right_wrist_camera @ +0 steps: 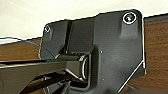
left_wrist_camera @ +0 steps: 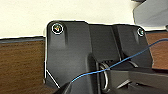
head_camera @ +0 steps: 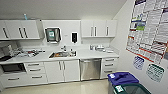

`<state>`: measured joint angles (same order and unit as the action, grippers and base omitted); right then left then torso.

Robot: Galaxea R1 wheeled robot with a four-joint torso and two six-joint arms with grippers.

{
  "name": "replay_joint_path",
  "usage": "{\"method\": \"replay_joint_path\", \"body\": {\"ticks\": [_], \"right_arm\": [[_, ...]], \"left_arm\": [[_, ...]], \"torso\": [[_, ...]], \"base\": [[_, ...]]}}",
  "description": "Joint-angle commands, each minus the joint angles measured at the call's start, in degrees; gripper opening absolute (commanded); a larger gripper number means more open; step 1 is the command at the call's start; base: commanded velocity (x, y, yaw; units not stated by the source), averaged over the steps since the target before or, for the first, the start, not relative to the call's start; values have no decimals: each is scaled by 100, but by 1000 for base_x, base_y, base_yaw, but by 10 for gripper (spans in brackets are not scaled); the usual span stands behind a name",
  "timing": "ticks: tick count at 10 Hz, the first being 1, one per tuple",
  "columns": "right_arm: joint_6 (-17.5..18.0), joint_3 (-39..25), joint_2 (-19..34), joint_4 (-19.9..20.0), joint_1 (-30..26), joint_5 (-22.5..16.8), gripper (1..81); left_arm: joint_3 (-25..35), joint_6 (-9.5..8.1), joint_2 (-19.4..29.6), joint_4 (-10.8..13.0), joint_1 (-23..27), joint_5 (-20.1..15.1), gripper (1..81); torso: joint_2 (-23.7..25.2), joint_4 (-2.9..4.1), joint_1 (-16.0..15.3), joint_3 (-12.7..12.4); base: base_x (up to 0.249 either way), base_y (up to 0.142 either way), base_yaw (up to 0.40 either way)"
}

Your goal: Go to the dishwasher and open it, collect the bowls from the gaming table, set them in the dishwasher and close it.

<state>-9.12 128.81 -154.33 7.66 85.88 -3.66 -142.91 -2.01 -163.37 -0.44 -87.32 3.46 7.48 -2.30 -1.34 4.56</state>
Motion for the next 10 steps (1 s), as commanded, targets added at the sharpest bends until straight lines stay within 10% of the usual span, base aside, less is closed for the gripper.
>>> {"method": "replay_joint_path", "body": {"ticks": [1, 10], "right_arm": [[-20, 12, 111, 61, -312, -337, 811], [-20, 12, 111, 43, -312, -337, 811]], "left_arm": [[26, -27, 76, -26, 299, -276, 811], [26, -27, 76, -26, 299, -276, 811]], "torso": [[0, 0, 0, 0], [-5, 0, 2, 2]], "base": [[132, 0, 0], [102, 0, 0]]}}
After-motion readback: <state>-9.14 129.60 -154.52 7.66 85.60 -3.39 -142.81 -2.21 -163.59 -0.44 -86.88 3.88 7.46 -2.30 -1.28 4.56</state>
